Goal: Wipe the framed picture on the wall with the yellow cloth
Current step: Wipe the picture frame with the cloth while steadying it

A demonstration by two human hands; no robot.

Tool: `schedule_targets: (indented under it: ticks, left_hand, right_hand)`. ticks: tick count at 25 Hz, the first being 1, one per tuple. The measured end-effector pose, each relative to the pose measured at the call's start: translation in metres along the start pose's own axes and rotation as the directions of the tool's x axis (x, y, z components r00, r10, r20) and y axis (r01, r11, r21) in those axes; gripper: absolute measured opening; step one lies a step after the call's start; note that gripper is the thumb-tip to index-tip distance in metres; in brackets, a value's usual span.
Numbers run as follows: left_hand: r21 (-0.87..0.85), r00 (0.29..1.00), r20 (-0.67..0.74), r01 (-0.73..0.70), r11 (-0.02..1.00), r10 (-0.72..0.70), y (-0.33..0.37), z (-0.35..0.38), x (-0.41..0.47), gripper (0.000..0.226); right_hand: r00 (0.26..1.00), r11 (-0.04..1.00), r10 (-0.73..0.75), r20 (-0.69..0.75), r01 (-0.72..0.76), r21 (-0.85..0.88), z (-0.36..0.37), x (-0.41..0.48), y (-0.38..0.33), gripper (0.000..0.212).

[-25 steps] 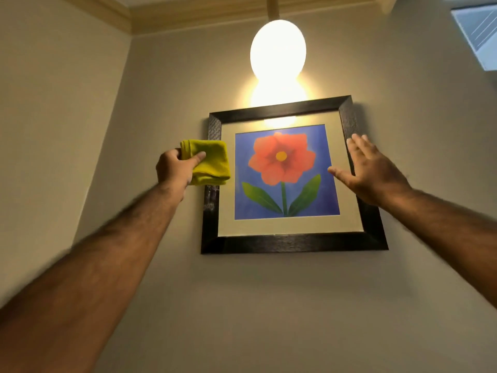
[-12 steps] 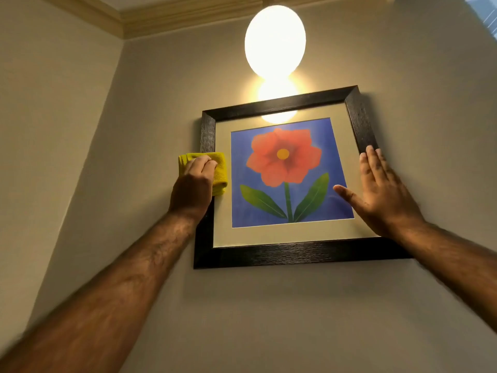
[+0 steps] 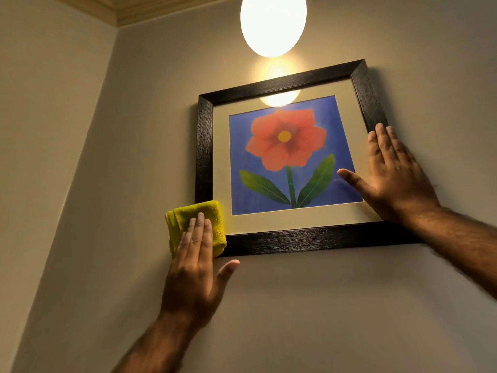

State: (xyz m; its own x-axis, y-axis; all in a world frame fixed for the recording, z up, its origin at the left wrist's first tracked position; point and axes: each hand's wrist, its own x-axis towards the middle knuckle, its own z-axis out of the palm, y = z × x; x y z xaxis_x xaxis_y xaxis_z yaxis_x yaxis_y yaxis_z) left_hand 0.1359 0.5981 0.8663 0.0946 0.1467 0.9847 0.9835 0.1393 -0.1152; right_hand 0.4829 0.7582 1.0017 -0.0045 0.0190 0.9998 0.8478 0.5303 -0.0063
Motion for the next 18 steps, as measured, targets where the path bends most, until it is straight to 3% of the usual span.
schedule_targets:
  ticks: [5,11,14,18]
  left_hand:
    - [-0.068,0.999,0.011,0.038,0.997,-0.038,-0.01,-0.026,0.133,0.109]
    - [0.005,0.988,0.098,0.117,0.993,-0.117,-0.029,-0.042,0.282,0.097]
    - [-0.011,0.99,0.082,0.117,0.993,-0.116,-0.029,-0.041,0.291,0.097]
    - [-0.053,0.997,0.028,0.073,0.996,-0.071,-0.025,-0.026,0.227,0.1]
  right_hand:
    - [1.0,1.0,-0.009,-0.028,0.009,0.0,0.003,0.001,0.001,0.112]
    - [0.999,1.0,-0.001,-0.049,0.001,0.006,0.004,0.0,0.001,0.11]
    - [0.999,1.0,0.0,-0.046,0.0,-0.002,0.002,0.0,0.0,0.111]
    - [0.999,1.0,-0.002,-0.036,0.002,-0.006,0.002,0.001,0.0,0.111]
